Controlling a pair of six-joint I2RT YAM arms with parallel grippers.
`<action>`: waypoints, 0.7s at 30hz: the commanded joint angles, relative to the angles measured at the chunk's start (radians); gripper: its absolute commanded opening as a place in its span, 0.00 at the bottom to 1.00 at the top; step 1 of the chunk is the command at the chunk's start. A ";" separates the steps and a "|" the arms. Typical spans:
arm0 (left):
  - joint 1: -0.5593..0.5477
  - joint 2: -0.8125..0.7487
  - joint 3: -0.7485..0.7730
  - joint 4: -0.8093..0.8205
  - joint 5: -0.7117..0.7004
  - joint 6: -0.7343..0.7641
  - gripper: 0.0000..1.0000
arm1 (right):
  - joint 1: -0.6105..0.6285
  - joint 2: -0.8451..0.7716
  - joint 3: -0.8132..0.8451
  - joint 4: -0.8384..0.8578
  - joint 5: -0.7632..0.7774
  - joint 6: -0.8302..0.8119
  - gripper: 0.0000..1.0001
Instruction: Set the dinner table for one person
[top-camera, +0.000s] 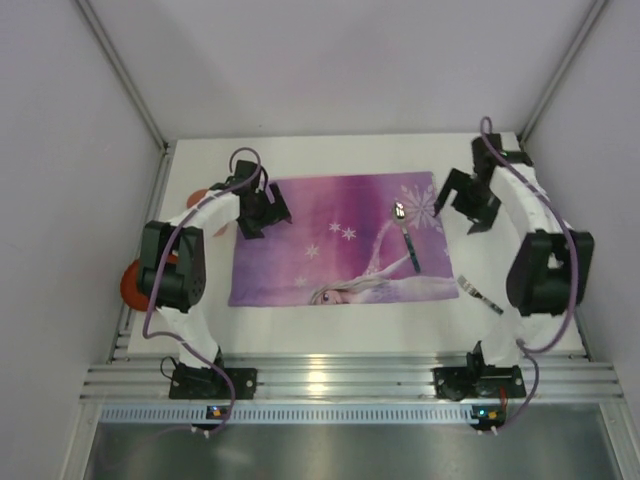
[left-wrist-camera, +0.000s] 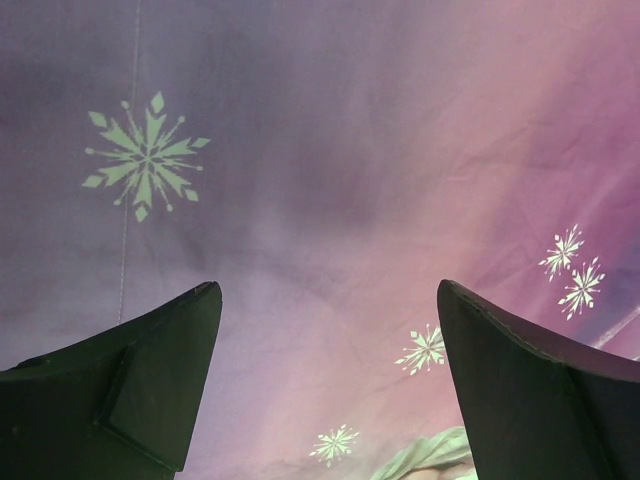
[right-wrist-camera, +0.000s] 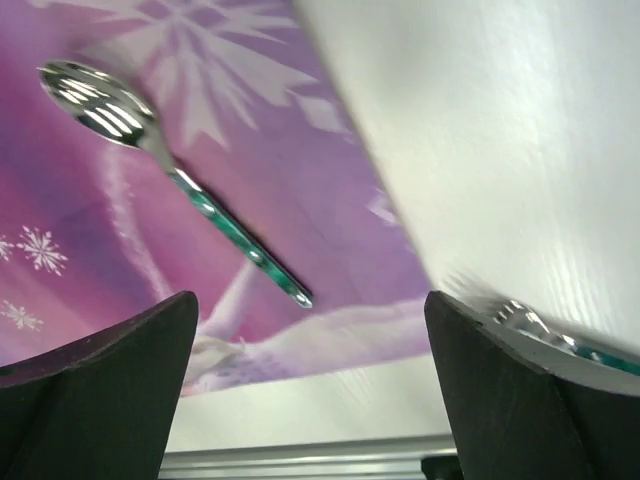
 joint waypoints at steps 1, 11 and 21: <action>-0.015 0.029 0.031 0.019 0.028 -0.008 0.94 | -0.154 -0.217 -0.263 0.035 -0.044 0.036 0.95; -0.044 0.095 0.045 0.062 0.064 -0.008 0.94 | -0.347 -0.504 -0.664 0.105 -0.149 0.173 0.87; -0.044 0.116 0.039 0.079 0.067 0.009 0.93 | -0.350 -0.463 -0.723 0.119 -0.057 0.202 0.88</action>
